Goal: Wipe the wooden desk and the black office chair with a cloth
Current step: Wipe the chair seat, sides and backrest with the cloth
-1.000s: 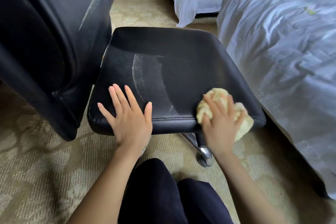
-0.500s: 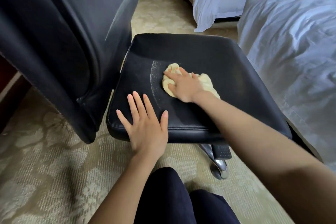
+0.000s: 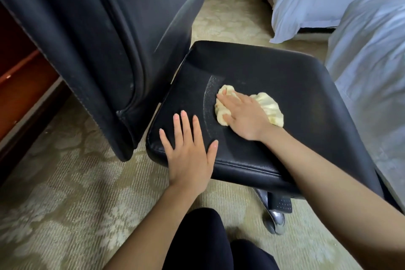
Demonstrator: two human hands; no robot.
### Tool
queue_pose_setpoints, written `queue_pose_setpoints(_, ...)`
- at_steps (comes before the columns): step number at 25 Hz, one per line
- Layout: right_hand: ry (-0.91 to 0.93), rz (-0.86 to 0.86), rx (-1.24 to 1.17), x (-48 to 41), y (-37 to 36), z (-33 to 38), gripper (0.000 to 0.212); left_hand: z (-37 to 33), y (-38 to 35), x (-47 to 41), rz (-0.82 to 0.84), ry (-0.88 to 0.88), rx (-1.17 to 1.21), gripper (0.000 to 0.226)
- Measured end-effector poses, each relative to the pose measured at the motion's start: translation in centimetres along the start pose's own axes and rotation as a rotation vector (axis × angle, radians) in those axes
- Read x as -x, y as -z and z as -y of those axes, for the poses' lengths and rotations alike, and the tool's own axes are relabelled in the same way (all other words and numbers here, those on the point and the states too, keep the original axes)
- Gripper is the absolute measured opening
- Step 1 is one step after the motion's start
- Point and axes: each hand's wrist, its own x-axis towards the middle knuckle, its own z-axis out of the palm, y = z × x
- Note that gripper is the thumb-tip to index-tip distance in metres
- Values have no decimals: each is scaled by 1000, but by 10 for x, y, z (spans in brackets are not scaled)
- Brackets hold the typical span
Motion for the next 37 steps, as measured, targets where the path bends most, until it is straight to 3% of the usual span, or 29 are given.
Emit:
queue_pose_setpoints(5,228,79,-8,78,6,13,69,14,3,-4,48,66,50,85)
queue_pose_setpoints(10,376,130,174,99,14,7,77,45,10,-21,59,32,42,107)
queue_pose_setpoints(21,-142,225,-26,-89,17,-30,54,59,7,-24,156,-61,64,132)
queue_pose_setpoints(26,-295,20,-70,-133,7,-27,51,62,6,-28,193,-59,83,140)
queue_pose_setpoints(31,22,107,-95,-109,6,-22,54,63,10,-30,234,-60,81,142)
queue_pose_setpoints(37,422,158,-132,-21,7,11,60,66,15,-35,384,-75,132,146)
